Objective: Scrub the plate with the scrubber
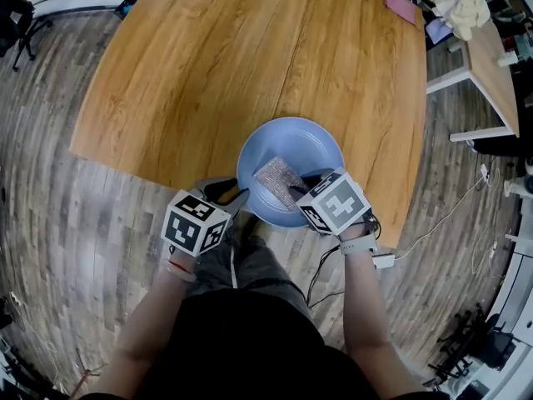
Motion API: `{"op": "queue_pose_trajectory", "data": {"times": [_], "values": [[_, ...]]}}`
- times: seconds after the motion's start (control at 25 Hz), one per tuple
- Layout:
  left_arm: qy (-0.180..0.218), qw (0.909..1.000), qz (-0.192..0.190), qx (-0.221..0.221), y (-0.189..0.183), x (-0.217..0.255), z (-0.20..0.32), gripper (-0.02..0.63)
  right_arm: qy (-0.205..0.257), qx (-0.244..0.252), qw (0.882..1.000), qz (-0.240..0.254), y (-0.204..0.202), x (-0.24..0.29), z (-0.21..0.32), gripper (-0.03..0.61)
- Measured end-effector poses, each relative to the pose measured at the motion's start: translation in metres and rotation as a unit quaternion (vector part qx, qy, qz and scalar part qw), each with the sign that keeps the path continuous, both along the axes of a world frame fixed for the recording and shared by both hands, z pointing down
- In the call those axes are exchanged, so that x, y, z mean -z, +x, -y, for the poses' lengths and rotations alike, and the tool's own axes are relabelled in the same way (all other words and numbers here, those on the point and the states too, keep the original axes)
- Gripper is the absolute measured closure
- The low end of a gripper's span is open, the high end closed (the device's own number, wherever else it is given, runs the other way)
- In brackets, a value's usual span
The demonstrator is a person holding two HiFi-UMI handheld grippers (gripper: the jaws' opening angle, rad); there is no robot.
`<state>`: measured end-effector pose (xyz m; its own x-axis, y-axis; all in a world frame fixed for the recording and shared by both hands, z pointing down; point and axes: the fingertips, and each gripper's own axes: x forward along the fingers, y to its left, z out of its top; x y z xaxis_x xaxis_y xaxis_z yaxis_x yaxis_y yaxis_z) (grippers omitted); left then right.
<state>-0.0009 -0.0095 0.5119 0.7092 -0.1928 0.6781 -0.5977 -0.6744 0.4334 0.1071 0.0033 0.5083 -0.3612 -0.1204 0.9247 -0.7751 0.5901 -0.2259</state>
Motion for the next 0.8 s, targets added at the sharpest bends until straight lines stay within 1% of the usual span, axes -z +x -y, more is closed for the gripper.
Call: {"op": "queue_pose_trajectory", "data": {"times": [0.08, 0.24, 0.36, 0.48, 0.68, 0.8], "values": [[-0.006, 1.0000, -0.001, 0.005, 0.001, 0.000, 0.000, 0.497, -0.007, 0.031, 0.999, -0.018, -0.006, -0.004, 0.001, 0.490], [-0.013, 0.9998, 0.001, 0.011, 0.002, 0.000, 0.001, 0.503, -0.003, 0.080, 0.995, -0.058, -0.014, -0.016, 0.010, 0.485], [-0.012, 0.9999, 0.004, 0.011, 0.002, 0.000, 0.001, 0.505, 0.008, 0.105, 0.993, -0.049, -0.025, -0.020, 0.018, 0.481], [-0.007, 0.9999, 0.007, 0.011, 0.002, 0.000, 0.001, 0.506, 0.013, 0.122, 0.990, -0.062, -0.026, -0.019, 0.024, 0.480], [-0.004, 0.9998, 0.014, 0.010, 0.002, 0.000, 0.002, 0.506, 0.043, 0.161, 0.981, -0.099, -0.024, -0.021, 0.049, 0.479], [0.000, 0.9998, 0.019, 0.010, 0.002, 0.000, 0.003, 0.506, 0.066, 0.194, 0.972, -0.115, -0.023, -0.023, 0.063, 0.479]]}}
